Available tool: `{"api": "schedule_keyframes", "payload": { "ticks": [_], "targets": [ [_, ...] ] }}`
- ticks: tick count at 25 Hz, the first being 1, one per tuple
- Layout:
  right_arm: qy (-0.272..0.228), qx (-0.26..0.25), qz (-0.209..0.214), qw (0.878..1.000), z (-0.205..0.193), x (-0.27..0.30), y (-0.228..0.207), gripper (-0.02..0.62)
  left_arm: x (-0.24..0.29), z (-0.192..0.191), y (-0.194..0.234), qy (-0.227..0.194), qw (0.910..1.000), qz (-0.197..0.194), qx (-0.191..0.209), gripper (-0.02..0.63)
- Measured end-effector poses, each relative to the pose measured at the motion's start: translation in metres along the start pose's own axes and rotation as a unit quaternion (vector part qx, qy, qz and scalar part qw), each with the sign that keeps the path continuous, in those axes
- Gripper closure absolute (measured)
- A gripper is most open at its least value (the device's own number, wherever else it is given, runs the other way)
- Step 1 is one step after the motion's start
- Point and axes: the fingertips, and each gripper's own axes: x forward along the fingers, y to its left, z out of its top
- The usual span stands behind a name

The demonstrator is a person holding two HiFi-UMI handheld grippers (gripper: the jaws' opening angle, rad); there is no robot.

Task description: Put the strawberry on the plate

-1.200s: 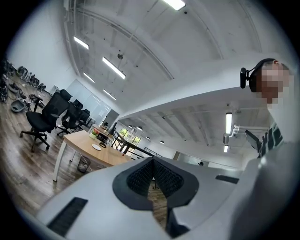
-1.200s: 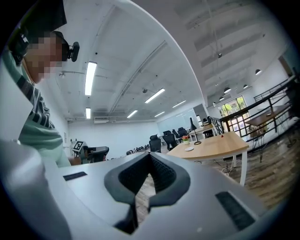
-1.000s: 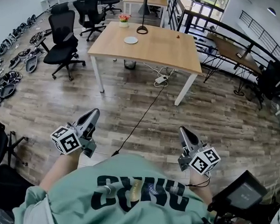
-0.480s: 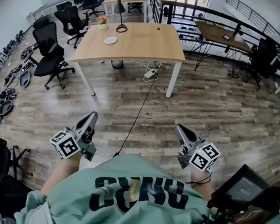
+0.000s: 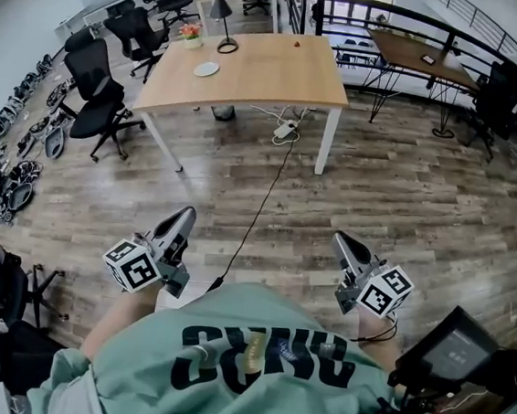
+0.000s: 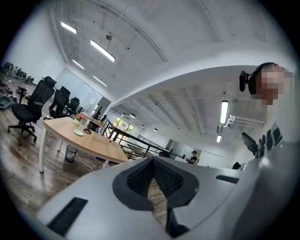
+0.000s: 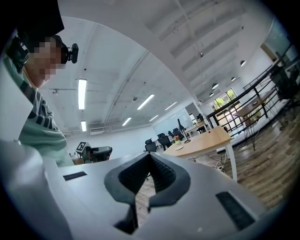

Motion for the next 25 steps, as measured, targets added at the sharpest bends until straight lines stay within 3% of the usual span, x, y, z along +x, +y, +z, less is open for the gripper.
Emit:
{"api": "schedule_keyframes", "payload": {
  "ticks": [8,18,25],
  "targets": [
    [0.017,-0.022,-0.009,1.000,0.003,0.069,-0.002,0.591,0.014,0.020,0.075,-0.011,0.9994,-0.012,-0.029,0.604],
    [0.016,-0.034,-0.036,0.999,0.009,0.240,0.025,0.591,0.031,0.106,0.228,-0.009,0.9977,-0.057,-0.035,0.604],
    [0.039,-0.050,-0.029,0.998,-0.001,0.329,0.039,0.591,0.025,0.133,0.314,-0.009,0.9971,-0.058,-0.048,0.604]
  ]
}}
